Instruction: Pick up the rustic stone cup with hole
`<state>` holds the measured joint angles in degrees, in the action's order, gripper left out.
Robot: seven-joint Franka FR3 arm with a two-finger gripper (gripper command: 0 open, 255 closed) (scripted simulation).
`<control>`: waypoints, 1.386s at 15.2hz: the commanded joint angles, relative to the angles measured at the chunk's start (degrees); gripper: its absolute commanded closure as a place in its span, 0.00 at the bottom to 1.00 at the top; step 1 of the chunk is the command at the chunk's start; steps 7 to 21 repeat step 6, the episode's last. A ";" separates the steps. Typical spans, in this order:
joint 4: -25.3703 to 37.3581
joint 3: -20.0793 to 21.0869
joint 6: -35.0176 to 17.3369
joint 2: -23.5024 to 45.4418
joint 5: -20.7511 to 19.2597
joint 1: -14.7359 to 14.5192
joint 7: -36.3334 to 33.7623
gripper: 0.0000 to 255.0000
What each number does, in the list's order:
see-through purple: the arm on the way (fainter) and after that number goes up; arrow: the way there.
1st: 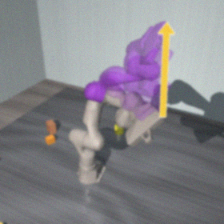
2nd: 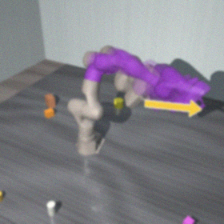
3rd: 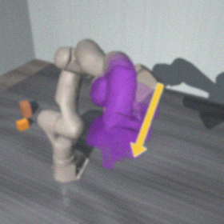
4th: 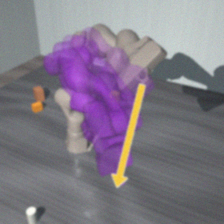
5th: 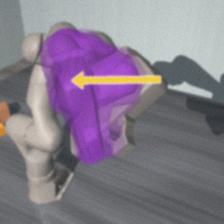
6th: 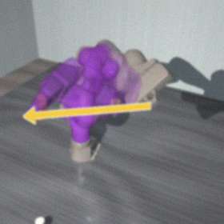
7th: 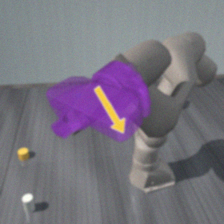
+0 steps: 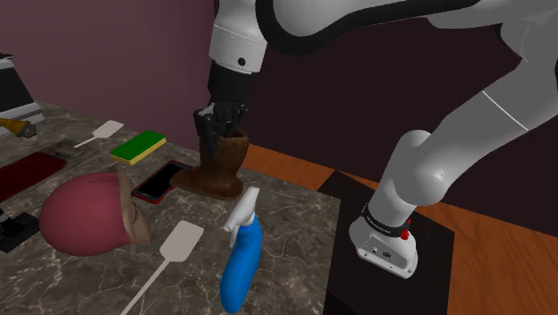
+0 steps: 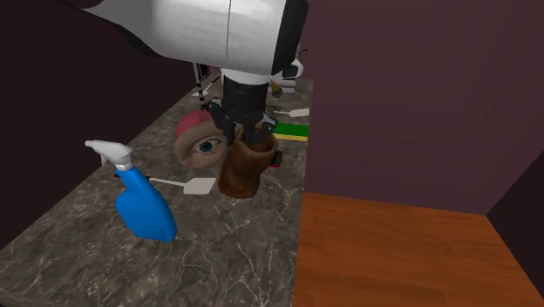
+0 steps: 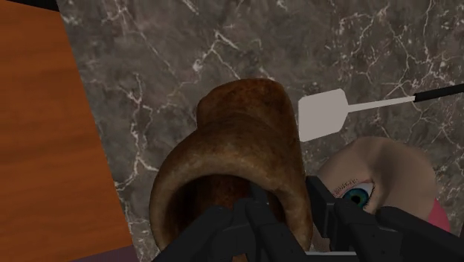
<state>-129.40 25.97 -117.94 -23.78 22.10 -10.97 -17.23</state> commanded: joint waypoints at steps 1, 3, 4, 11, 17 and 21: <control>1.48 -0.27 1.52 -0.09 -0.29 0.15 -0.25 1.00; 2.88 -0.51 3.04 -0.24 -0.54 0.25 -0.53 1.00; 3.59 -0.62 3.80 -0.29 -0.66 0.30 -0.68 1.00; 3.70 -0.64 3.91 -0.29 -0.68 0.31 -0.70 1.00; 3.70 -0.64 3.91 -0.29 -0.68 0.31 -0.70 1.00; 3.70 -0.64 3.91 -0.29 -0.68 0.31 -0.70 1.00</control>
